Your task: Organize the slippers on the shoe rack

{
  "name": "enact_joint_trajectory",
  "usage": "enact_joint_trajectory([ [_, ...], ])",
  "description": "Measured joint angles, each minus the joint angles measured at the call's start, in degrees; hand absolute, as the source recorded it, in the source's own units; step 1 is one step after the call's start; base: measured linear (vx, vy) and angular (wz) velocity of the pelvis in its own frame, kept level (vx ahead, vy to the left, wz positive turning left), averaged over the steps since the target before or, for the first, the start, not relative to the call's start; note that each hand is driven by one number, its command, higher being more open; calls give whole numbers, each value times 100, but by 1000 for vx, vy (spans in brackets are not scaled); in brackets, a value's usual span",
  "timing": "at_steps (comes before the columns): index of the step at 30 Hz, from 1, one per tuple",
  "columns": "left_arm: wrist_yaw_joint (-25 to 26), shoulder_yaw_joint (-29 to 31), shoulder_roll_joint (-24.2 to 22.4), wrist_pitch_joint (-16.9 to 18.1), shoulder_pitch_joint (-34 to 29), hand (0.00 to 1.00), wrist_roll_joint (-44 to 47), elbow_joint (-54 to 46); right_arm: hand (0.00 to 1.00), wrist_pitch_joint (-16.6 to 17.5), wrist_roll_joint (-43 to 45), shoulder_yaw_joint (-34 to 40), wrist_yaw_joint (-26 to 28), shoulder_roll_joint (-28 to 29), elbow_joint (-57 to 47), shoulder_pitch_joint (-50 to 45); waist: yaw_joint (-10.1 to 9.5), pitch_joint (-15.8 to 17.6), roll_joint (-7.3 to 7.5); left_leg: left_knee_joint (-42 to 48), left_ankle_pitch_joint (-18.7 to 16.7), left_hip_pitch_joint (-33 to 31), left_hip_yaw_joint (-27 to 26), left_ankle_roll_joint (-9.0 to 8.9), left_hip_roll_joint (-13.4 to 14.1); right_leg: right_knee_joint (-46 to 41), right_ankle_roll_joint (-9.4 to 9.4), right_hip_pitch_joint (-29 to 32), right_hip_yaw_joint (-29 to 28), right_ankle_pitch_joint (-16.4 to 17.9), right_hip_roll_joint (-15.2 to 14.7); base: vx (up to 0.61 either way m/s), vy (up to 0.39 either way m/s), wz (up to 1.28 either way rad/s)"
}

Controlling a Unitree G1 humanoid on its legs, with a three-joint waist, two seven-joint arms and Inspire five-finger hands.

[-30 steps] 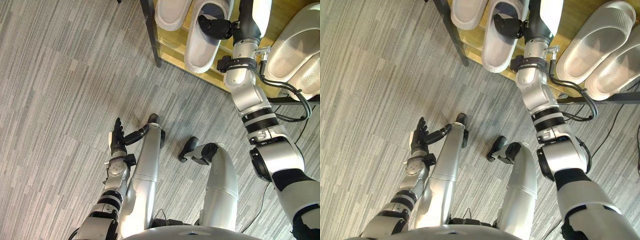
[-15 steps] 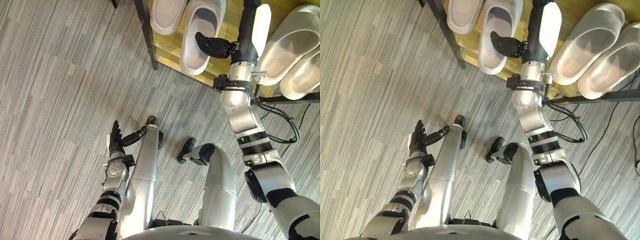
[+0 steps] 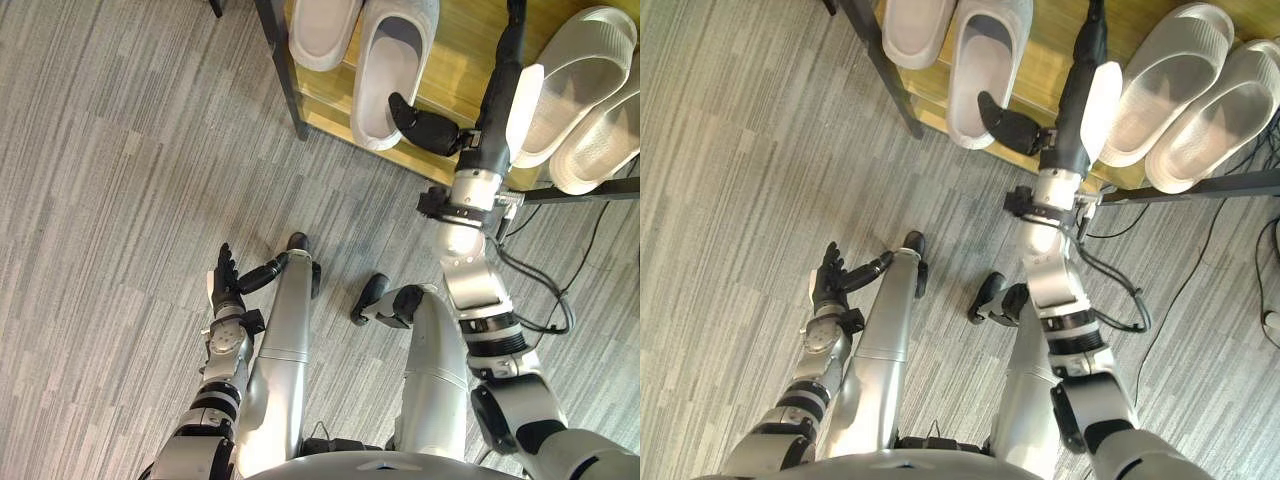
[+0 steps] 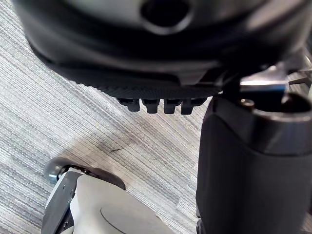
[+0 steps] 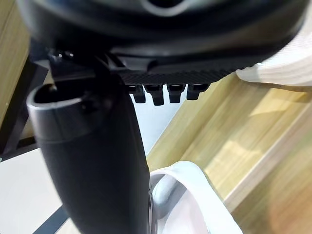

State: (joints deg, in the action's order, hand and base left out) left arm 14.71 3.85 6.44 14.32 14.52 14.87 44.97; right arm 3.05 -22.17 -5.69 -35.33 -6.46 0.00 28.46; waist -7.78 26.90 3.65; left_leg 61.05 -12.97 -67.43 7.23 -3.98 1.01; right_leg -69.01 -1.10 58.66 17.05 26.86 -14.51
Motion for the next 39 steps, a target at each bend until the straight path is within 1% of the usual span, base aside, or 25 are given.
enact_joint_trajectory([
  [2, 2, 70, -5, -5, 0, 100, -67, 0, 100, 120, 173, -7, 5, 230, -97, -191, 8, 9, 18, 0, -19, 11, -30, 15, 18, 16, 22, -1, -29, -12, 15, -6, 33, -8],
  [4, 3, 172, -13, -13, 0, 100, -131, 11, 100, 299, 592, -46, 49, 575, -98, -443, 36, 21, 41, 1, -42, 42, -47, 25, 28, 39, 27, -38, -43, -14, 23, -5, 43, -4],
  [5, 3, 182, -16, -14, 0, 100, -143, 10, 100, 322, 668, -54, 62, 611, -98, -474, 37, 23, 45, 1, -45, 47, -48, 25, 29, 41, 27, -43, -44, -14, 23, -1, 33, -2],
  [7, 13, 228, -17, -43, 1, 100, -199, 10, 100, 440, 1058, -80, 195, 876, -97, -716, 45, 35, 68, 1, -69, 90, -54, 21, 43, 63, 27, -90, -47, -14, 39, 0, 11, -2],
  [14, 28, 307, -19, -110, 4, 100, -213, 21, 100, 663, 2076, -235, 423, 1172, -30, -974, 47, 44, 85, -1, -91, 131, -86, 15, 64, 68, 27, -105, -83, -14, 53, -2, 8, -2],
  [18, 28, 352, -24, -134, 12, 100, -225, 24, 100, 789, 2575, -285, 557, 1175, -8, -970, 48, 54, 99, -1, -99, 158, -94, 17, 66, 69, 27, -129, -91, -13, 53, 0, 0, 0],
  [21, 30, 385, -25, -177, 24, 100, -261, 30, 100, 957, 3137, -312, 768, 1179, 134, -925, 41, 65, 119, -2, -110, 205, -124, 22, 69, 70, 29, -156, -122, -12, 53, 0, 0, 0],
  [30, 35, 401, -38, -192, 34, 100, -316, 33, 100, 1084, 3599, -731, 1035, 1175, 284, -784, 32, 66, 118, -38, -117, 219, -139, 25, 69, 102, 29, -162, -131, -12, 53, 0, 0, 0],
  [33, 34, 401, -45, -194, 45, 100, -321, 35, 100, 1099, 3818, -820, 1101, 1178, 374, -646, 16, 67, 116, -36, -119, 225, -138, 28, 68, 102, 30, -170, -130, -11, 53, 0, 0, 0],
  [39, 35, 401, -53, -210, 58, 100, -323, 37, 100, 1101, 3985, -1039, 1168, 1182, 426, -603, -4, 68, 113, -33, -124, 231, -136, 32, 66, 102, 32, -181, -125, -10, 52, 0, 0, 0],
])
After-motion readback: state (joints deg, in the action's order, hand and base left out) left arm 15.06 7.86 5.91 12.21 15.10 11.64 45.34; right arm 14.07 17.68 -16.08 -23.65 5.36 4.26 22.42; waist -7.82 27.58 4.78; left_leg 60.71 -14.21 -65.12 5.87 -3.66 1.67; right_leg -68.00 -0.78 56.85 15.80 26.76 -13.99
